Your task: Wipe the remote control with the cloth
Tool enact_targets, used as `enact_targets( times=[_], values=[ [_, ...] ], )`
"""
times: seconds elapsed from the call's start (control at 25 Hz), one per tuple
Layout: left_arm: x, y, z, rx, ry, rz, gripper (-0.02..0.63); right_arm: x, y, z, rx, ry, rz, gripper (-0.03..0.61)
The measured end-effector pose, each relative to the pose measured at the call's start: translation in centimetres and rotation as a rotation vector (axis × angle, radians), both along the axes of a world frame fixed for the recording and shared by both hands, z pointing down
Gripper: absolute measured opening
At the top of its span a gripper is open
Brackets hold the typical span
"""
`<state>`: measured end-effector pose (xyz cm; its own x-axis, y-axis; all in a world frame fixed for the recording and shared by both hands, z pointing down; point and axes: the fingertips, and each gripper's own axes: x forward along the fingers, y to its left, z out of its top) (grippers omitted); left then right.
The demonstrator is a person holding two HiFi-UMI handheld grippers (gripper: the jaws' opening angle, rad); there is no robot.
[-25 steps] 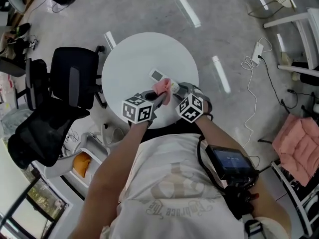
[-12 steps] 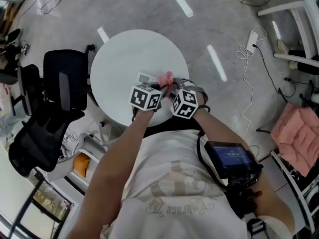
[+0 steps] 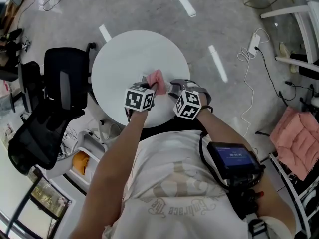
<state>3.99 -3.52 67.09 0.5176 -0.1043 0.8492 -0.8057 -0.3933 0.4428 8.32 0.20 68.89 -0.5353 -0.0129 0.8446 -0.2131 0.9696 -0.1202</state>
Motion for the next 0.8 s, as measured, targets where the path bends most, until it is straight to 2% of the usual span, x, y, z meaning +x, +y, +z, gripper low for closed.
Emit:
enact_targets(
  times=[0.32, 0.48, 0.6, 0.8],
  values=[
    [-6.5, -1.3, 1.2, 0.003, -0.094, -0.076, 0.018, 0.1, 0.0, -0.2, 0.000, -0.006, -0.007, 0.208],
    [-8.2, -2.4, 1.3, 0.004, -0.141, -0.083, 0.018, 0.1, -0.1, -0.2, -0.003, -0.010, -0.004, 0.209],
    [-7.6, -2.5, 1.2, 0.013, -0.151, -0.050, 0.018, 0.2, -0.2, -0.2, -0.006, -0.009, -0.001, 0.208],
    [-3.6, -1.0, 0.9, 0.006, -0.107, 0.067, 0.018, 0.4, -0.2, -0.1, -0.008, -0.005, -0.001, 0.209]
  ],
)
